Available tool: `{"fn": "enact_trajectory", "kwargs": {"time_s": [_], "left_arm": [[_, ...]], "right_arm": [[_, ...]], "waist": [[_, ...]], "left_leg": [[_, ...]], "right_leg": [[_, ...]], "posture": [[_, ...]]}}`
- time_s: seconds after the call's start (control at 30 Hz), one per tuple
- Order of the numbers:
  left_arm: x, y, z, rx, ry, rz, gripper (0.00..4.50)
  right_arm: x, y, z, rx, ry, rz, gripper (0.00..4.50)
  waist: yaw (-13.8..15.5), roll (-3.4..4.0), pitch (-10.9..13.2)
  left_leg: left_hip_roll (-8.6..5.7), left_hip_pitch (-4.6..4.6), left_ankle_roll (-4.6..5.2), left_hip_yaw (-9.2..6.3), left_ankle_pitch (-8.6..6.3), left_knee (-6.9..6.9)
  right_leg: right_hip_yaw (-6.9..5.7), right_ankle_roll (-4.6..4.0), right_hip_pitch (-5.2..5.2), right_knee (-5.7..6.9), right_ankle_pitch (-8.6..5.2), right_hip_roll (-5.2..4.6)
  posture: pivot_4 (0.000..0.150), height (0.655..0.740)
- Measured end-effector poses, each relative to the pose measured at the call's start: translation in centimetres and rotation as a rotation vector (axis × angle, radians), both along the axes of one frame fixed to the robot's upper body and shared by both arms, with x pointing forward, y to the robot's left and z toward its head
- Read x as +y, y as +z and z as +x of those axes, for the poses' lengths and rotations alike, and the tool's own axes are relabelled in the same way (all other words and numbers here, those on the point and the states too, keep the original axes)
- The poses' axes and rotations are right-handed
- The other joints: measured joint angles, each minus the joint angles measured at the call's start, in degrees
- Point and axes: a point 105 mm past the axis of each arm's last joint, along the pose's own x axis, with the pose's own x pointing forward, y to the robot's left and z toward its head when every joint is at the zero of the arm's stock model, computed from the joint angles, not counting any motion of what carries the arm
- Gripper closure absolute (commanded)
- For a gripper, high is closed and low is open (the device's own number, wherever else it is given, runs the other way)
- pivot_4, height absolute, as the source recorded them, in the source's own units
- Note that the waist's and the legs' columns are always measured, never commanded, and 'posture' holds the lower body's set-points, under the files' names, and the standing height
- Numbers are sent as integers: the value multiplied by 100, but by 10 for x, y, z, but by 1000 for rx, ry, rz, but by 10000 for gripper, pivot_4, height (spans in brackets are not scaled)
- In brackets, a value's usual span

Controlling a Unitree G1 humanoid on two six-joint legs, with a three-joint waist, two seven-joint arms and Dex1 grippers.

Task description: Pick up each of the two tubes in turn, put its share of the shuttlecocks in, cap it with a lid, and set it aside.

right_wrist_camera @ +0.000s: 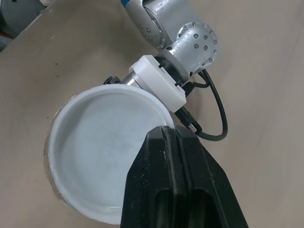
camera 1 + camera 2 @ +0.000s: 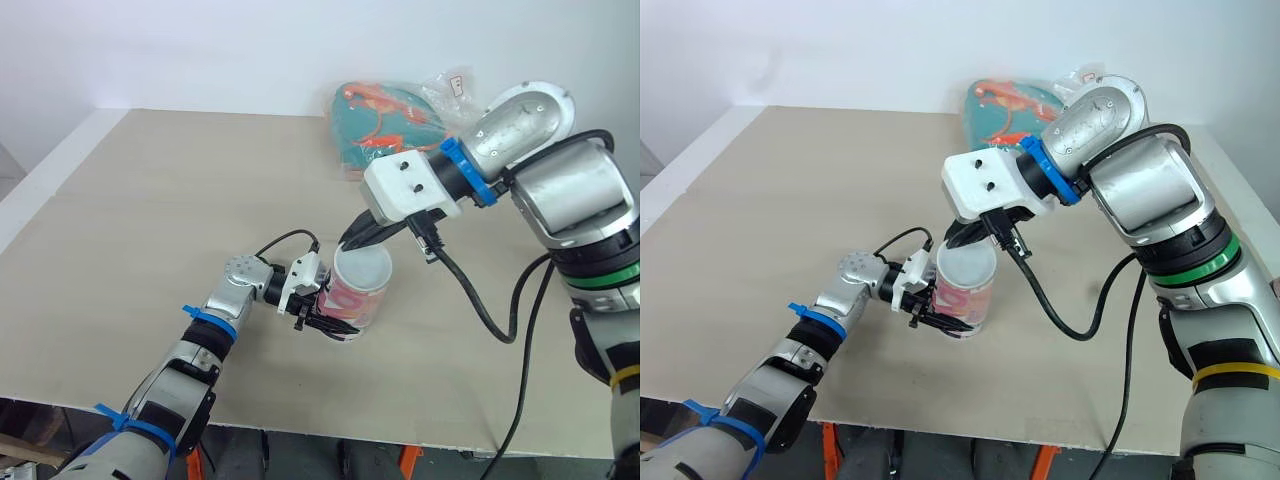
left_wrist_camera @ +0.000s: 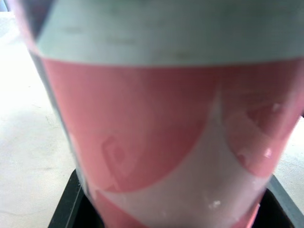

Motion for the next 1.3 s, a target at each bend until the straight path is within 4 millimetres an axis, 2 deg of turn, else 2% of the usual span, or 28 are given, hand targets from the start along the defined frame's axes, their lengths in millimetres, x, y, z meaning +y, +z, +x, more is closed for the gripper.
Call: {"fn": "enact_trajectory", "kwargs": {"time_s": [0.13, 0.43, 1.3], "left_arm": [[0, 0, 0, 2, 0, 0, 23227], [0, 0, 0, -2, -1, 2, 23227], [1, 0, 0, 0, 3, 2, 23227]], "right_arm": [[4, 10, -1, 1, 11, 20, 44616], [3, -5, -4, 26, 27, -37, 44616], [4, -3, -4, -5, 45, -42, 44616]], "waist": [[-1, 0, 0], [-1, 0, 0], [-1, 0, 0]], "left_leg": [[1, 0, 1, -1, 1, -1], [2, 0, 1, -1, 1, -1], [5, 1, 1, -1, 1, 0]], "right_leg": [[-1, -3, 0, 1, 2, 1], [0, -1, -1, 1, 0, 2], [-1, 3, -1, 1, -2, 6]], "posture": [[1500, 7400], [1500, 7400], [1500, 7400]]}}
